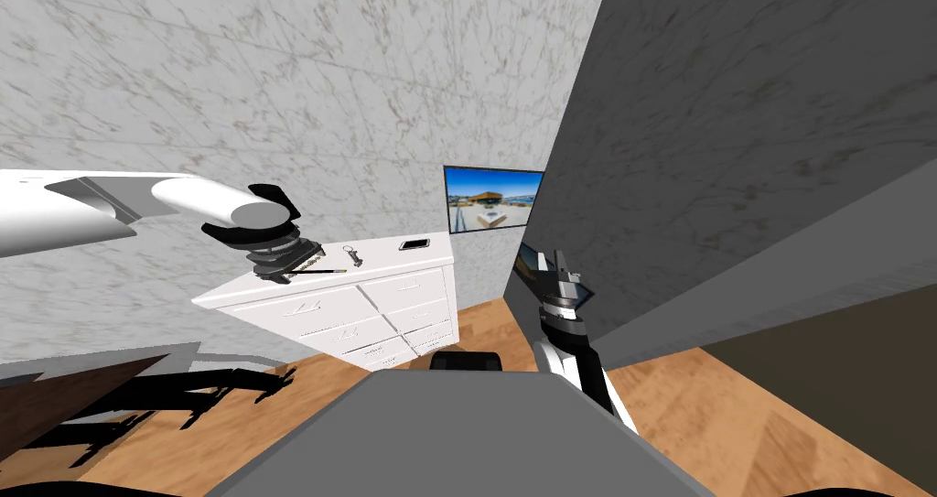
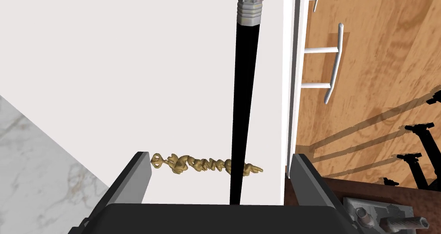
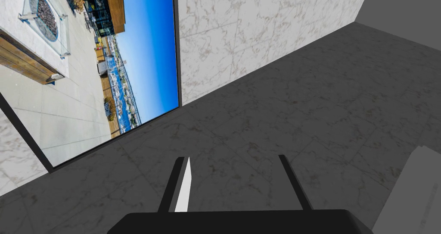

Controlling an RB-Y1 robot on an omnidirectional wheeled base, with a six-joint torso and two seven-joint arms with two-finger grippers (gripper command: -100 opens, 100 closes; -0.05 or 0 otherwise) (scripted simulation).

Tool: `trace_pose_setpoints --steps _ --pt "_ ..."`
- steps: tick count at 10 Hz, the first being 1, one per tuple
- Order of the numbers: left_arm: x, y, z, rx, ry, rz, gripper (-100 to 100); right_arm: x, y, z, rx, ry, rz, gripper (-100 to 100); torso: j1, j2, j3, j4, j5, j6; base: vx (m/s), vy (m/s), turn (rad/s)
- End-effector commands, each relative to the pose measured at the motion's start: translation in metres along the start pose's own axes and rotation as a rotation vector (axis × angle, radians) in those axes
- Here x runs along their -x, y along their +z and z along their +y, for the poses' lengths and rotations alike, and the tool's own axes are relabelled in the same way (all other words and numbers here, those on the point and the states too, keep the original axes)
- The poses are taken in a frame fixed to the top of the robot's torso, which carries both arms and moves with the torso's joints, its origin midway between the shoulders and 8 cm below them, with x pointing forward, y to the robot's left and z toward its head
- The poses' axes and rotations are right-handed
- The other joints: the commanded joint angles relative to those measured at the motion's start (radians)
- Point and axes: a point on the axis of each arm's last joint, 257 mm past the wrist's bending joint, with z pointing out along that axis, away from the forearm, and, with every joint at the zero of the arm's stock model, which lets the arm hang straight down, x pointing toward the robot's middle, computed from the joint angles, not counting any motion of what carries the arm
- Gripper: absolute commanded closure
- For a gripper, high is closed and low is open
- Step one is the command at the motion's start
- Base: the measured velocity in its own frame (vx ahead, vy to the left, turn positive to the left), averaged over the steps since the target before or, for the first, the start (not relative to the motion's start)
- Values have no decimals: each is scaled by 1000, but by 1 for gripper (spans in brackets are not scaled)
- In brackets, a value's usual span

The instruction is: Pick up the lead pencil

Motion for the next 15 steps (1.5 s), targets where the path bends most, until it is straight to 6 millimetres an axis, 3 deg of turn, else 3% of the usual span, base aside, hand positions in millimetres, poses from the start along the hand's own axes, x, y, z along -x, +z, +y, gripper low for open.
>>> trace_pose_setpoints --steps 1,2,3,7,8,9,11,15 --pt "11 13 7 12 -37 -10 -100 0 0 0 0 0 0 0 0 0 0 0 0 0 -102 3 -302" --pt "7 7 4 8 -22 -6 -100 0 0 0 0 0 0 0 -1 2 1 1 0 0 -45 2 -59" --pt "8 8 4 7 -25 -7 100 0 0 0 0 0 0 0 -1 0 1 1 0 -1 -6 1 12" --pt "8 8 4 6 -25 -7 100 0 0 0 0 0 0 0 1 -6 -3 -2 2 0 -1 0 4" --pt "8 8 4 6 -25 -7 0 0 0 0 0 0 0 0 1 -6 -4 -2 2 0 0 0 0" --pt "12 -18 -20 -62 -35 -18 -100 0 0 0 0 0 0 0 1 -6 -4 -2 2 0 -41 21 9" --pt "12 -28 -28 -88 -43 -17 -100 0 0 0 0 0 0 0 3 -3 -2 -1 2 0 -60 26 -4" --pt "14 -85 -65 -231 -123 29 -100 0 0 0 0 0 0 0 8 4 2 1 3 0 -130 96 -19"
